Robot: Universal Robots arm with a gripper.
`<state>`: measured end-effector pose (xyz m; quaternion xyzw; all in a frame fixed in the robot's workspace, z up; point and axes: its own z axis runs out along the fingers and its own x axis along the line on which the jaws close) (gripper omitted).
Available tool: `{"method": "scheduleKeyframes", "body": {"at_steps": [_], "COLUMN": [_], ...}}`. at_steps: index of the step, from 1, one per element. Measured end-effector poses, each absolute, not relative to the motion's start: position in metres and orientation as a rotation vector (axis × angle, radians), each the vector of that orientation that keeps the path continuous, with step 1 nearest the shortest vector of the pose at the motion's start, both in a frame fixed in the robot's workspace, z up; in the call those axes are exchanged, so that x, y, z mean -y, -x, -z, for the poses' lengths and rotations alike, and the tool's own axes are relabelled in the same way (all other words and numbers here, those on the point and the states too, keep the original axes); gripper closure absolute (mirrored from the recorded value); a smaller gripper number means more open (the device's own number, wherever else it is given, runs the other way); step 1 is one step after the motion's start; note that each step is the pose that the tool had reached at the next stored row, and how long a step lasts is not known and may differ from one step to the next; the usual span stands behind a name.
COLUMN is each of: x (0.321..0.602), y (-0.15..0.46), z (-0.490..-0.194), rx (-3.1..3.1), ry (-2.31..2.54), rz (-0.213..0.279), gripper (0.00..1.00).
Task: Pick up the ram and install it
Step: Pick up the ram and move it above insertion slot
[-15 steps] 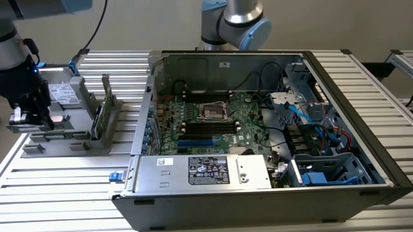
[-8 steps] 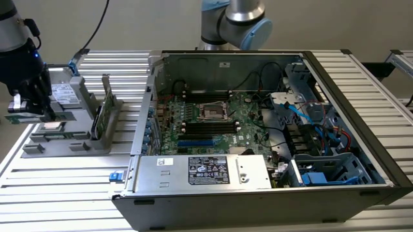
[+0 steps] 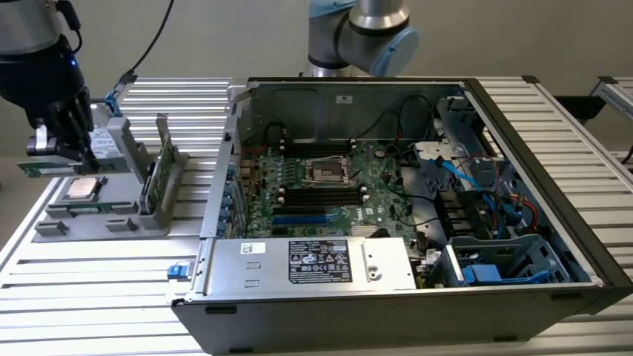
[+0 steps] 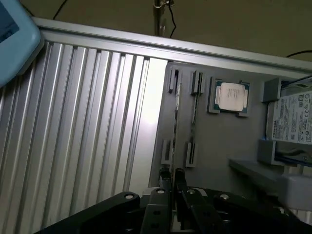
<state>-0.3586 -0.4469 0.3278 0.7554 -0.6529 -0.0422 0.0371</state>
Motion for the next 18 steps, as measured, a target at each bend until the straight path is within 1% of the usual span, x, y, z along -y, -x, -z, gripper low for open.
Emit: {"method": "scheduleKeyframes", "body": {"at_steps": [18], "x": [0.452], "y": [0.286], "z": [-0.381], "rx": [1.991], "ry": [-2.304], "rz": [0.160], "gripper": [0.86]}}
